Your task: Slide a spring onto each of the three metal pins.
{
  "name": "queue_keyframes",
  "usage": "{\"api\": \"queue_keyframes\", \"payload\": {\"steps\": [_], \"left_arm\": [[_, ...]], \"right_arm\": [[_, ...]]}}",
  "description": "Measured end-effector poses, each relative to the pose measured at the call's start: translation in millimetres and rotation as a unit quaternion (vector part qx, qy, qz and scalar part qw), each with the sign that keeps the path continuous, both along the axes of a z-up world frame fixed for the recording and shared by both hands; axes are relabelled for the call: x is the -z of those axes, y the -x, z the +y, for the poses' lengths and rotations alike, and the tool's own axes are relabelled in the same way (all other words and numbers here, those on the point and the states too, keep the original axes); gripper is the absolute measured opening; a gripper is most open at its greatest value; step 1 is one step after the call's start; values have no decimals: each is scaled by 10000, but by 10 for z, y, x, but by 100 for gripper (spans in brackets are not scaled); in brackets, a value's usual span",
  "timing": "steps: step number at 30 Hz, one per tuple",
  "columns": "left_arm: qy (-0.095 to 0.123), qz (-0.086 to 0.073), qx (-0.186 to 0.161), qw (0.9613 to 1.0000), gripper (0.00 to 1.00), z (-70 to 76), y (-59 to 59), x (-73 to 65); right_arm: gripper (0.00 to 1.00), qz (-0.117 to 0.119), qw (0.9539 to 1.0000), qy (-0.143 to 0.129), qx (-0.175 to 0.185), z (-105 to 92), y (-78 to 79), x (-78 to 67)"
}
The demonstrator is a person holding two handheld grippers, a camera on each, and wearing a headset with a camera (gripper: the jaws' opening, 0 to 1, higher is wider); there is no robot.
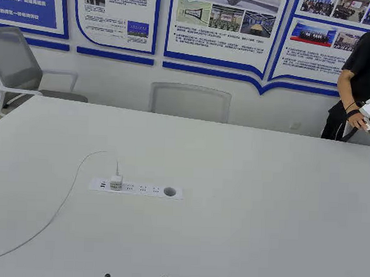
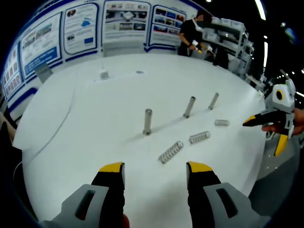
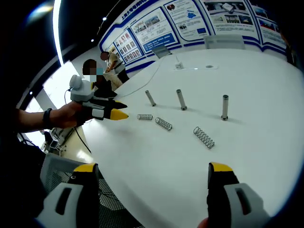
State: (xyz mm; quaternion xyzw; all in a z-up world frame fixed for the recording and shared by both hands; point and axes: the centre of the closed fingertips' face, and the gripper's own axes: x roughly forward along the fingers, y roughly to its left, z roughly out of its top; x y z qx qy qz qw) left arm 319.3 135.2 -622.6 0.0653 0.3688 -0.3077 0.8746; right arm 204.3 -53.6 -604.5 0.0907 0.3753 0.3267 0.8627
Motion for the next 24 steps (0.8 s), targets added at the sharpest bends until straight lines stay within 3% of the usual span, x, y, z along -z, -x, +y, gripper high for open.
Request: {"api": "queue_keyframes", "payload": {"steps": [12,24], "left_arm": [[-219,8,509,9985,58,-86,47,20],[-492,-10,1292,9904,59,-253,49,41]], "right_arm": [[97,-15,10000,18,25,-26,-7,-3],[98,-33,10000,13,51,-41,-21,-12]]}}
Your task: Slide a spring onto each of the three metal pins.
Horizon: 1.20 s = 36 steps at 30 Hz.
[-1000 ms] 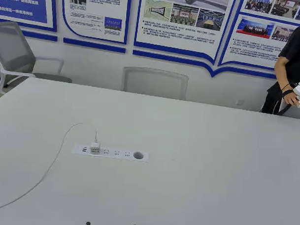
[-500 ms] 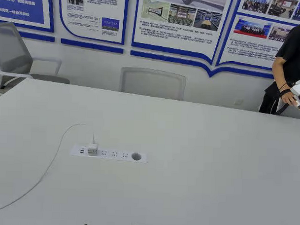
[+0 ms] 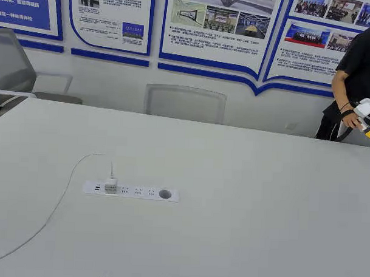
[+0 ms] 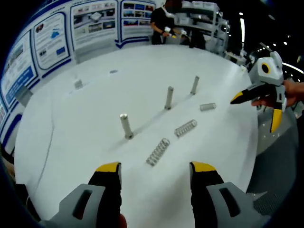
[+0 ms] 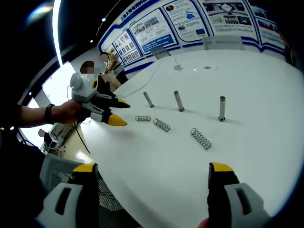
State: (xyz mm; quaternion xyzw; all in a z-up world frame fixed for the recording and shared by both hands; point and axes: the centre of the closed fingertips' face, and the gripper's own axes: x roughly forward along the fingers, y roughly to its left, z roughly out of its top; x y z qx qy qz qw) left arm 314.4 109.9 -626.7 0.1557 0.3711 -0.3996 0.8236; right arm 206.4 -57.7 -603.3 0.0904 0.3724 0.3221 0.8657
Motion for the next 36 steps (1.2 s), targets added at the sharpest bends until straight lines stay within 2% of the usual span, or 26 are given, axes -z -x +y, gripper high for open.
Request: {"api": "queue_keyframes", "payload": {"steps": [7,13,29,36], "left_arm": [[-98,7,327,9994,57,-102,-27,31],[-88,53,457,9989,54,-171,-60,59],[-209,195,699,9971,52,-213,-14,192],[-172,264,757,9966,47,-241,-7,215]], "right_arm": [[98,5,10000,11,-1,-3,6,3],[98,17,10000,10,31,-25,6,7],[98,46,10000,13,27,-26,19,26],[98,52,10000,8,46,-33,26,26]]}}
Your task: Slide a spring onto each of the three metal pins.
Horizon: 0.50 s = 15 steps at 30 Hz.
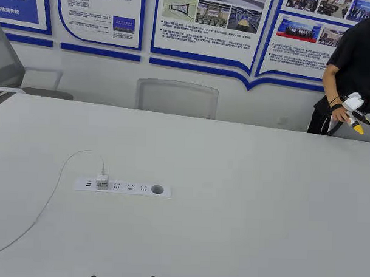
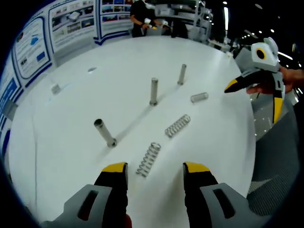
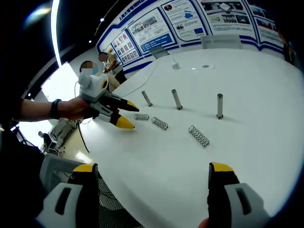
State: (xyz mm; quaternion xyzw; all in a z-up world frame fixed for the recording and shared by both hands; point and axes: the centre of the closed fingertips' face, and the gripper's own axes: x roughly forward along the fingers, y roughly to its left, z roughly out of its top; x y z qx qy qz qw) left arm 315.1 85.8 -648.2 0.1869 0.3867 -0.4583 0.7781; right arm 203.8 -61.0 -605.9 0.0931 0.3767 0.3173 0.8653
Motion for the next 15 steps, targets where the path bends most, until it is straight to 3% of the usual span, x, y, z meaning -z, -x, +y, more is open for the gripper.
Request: {"api": "queue_keyframes", "payload": {"steps": [15], "left_arm": [[-106,42,42,9999,34,18,24,107]], "right_arm": [[98,12,10000,10,-26,11,11,-1]]}}
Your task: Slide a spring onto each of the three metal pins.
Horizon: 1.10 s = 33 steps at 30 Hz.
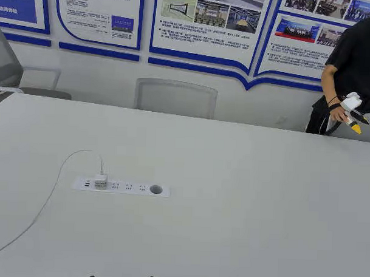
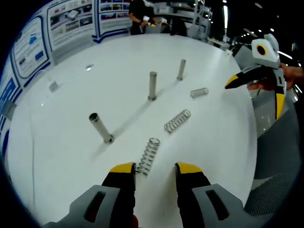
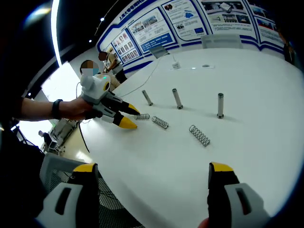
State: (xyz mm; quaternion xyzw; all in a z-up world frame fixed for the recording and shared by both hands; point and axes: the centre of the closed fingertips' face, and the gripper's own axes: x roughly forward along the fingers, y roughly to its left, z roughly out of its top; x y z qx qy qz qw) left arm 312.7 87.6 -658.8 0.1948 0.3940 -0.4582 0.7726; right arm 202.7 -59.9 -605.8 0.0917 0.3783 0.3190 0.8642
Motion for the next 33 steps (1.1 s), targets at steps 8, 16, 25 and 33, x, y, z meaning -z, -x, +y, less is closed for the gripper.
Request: {"api": "queue_keyframes", "payload": {"steps": [8,16,25,33], "left_arm": [[-228,-234,151,9994,23,2,-37,6],[-206,-181,100,9996,10,-26,11,1],[-167,-73,-19,9998,10,31,102,-15],[-127,-106,-9,9999,10,59,194,-77]], "right_arm": [[98,6,10000,2,-6,-1,2,2],[97,-14,10000,-40,-21,25,-4,-21],[97,-49,10000,-56,-27,22,-5,-54],[95,-30,9999,-126,-91,72,9,-72]]}}
